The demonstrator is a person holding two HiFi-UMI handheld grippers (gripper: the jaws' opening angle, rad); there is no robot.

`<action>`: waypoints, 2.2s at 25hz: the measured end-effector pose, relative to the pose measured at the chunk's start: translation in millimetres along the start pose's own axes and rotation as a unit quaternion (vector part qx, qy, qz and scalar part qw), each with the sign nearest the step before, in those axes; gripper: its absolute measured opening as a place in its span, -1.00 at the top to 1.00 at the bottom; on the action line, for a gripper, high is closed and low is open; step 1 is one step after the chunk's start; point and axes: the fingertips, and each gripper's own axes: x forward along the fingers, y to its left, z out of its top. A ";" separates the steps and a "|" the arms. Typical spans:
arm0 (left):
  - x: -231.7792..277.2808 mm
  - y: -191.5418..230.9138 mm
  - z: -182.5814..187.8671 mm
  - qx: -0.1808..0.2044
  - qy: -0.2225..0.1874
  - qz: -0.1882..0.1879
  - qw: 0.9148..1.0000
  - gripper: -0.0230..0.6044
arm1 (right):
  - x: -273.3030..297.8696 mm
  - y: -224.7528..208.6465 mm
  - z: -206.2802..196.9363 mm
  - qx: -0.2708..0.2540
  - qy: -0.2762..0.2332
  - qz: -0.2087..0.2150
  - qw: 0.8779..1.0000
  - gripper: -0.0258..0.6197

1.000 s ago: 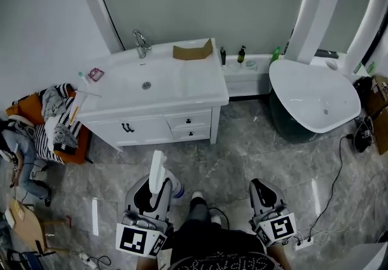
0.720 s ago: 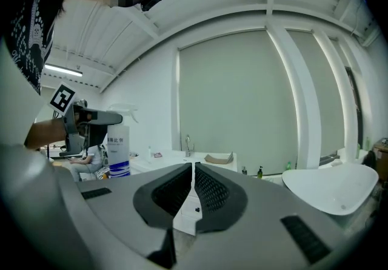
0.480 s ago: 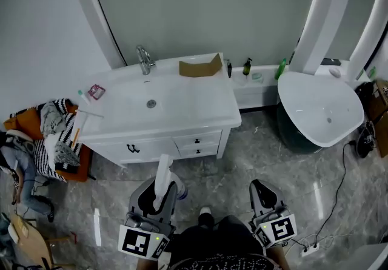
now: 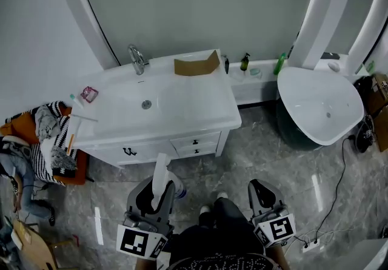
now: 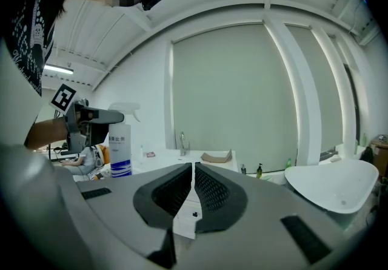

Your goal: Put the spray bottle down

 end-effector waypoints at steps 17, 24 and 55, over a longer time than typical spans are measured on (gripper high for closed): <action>96.0 14.1 14.0 0.000 -0.018 0.052 0.999 0.50 | 84.3 -81.2 14.8 -0.020 0.012 0.043 0.999 0.83; 128.6 4.2 13.7 -0.006 -0.022 0.061 0.998 0.50 | 93.2 -119.1 13.2 -0.017 0.019 0.045 0.999 0.83; 271.9 138.5 48.5 -0.035 -0.033 0.032 0.998 0.50 | 277.6 -142.7 45.8 0.016 0.033 0.026 0.999 0.83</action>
